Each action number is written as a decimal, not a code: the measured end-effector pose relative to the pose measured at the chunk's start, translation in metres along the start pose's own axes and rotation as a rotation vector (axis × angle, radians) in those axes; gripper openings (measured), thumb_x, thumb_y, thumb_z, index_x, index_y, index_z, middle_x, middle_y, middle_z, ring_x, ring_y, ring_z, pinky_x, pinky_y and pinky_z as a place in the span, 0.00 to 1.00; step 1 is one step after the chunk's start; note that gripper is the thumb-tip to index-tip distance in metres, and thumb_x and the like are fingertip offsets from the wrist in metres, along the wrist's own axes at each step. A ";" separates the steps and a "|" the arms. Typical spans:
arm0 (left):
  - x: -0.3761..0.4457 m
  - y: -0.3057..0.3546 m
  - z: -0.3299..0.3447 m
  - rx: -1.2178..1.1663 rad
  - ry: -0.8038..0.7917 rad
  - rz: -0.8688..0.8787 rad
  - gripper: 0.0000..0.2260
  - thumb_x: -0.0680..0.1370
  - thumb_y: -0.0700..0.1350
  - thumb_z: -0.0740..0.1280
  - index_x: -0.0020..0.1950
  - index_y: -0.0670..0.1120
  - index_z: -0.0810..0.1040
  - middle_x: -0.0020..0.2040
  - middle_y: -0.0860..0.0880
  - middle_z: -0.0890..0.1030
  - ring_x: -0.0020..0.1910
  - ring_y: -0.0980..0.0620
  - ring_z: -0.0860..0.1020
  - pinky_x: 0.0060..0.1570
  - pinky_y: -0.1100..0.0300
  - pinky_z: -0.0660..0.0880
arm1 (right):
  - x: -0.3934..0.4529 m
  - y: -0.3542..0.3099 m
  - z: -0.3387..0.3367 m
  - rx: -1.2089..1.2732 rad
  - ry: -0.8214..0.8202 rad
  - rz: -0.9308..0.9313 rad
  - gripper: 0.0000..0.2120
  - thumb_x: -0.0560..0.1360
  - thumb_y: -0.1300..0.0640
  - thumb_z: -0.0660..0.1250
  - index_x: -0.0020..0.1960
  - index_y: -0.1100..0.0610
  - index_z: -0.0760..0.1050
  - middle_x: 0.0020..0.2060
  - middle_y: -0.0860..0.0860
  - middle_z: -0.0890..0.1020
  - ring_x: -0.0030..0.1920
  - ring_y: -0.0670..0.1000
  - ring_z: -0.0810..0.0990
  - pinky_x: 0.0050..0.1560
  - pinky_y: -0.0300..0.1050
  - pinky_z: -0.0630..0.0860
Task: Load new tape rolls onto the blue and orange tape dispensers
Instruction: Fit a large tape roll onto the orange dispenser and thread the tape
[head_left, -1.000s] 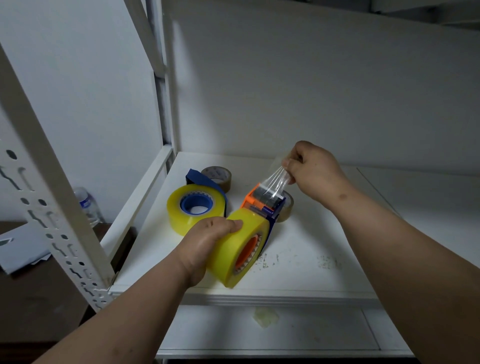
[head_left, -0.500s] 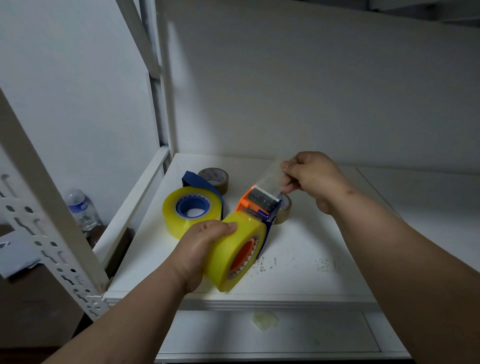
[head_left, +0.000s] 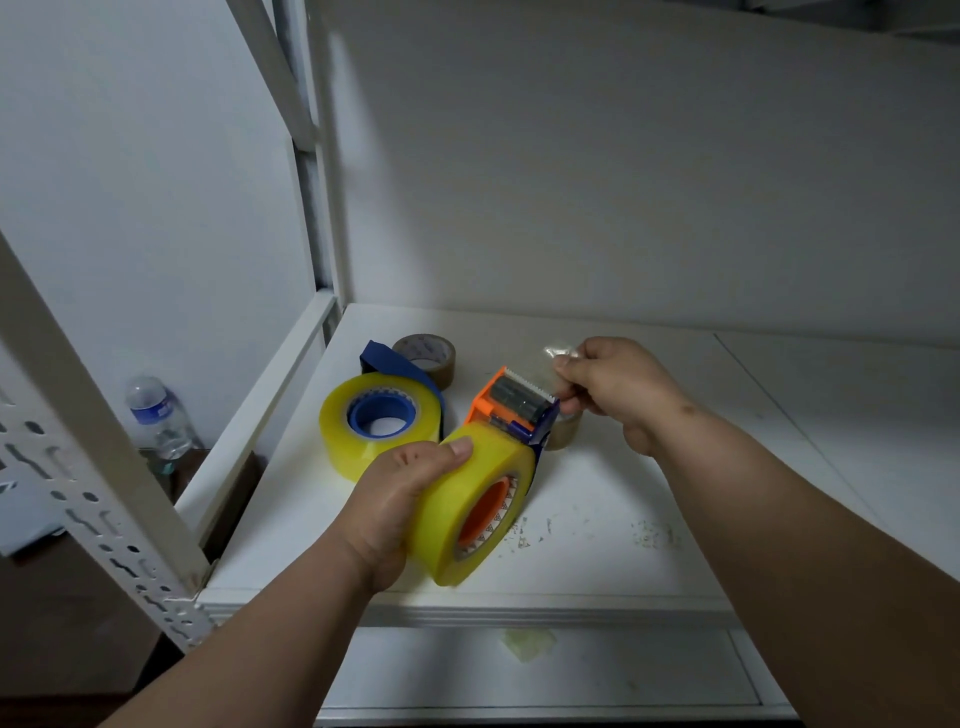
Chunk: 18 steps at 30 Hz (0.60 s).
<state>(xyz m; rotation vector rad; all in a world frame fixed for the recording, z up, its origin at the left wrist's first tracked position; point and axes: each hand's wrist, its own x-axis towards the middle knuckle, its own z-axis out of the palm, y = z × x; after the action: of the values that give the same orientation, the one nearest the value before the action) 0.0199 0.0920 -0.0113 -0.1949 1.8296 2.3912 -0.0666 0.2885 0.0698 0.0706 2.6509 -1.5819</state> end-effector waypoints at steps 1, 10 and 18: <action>0.000 0.000 0.001 -0.007 0.001 -0.003 0.31 0.65 0.56 0.74 0.58 0.33 0.78 0.50 0.34 0.84 0.51 0.31 0.82 0.54 0.37 0.78 | -0.001 0.001 0.001 -0.001 -0.011 0.010 0.11 0.78 0.57 0.63 0.38 0.58 0.73 0.32 0.54 0.81 0.24 0.46 0.77 0.23 0.33 0.69; 0.003 -0.006 0.004 -0.075 -0.021 -0.009 0.22 0.58 0.58 0.77 0.47 0.47 0.86 0.50 0.37 0.85 0.51 0.33 0.83 0.54 0.36 0.79 | -0.014 0.008 0.018 0.046 -0.223 0.215 0.09 0.74 0.60 0.61 0.44 0.53 0.80 0.28 0.48 0.82 0.29 0.46 0.78 0.38 0.43 0.68; 0.001 -0.011 -0.002 -0.124 -0.026 0.021 0.19 0.60 0.58 0.77 0.48 0.52 0.86 0.54 0.38 0.85 0.54 0.32 0.81 0.57 0.30 0.74 | -0.017 0.016 0.027 0.186 -0.317 0.339 0.09 0.72 0.60 0.64 0.35 0.52 0.78 0.31 0.48 0.81 0.37 0.49 0.78 0.50 0.50 0.71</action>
<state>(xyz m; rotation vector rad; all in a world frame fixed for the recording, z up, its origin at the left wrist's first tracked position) 0.0214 0.0932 -0.0227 -0.1567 1.6820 2.5115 -0.0476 0.2717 0.0441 0.2412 2.1202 -1.5681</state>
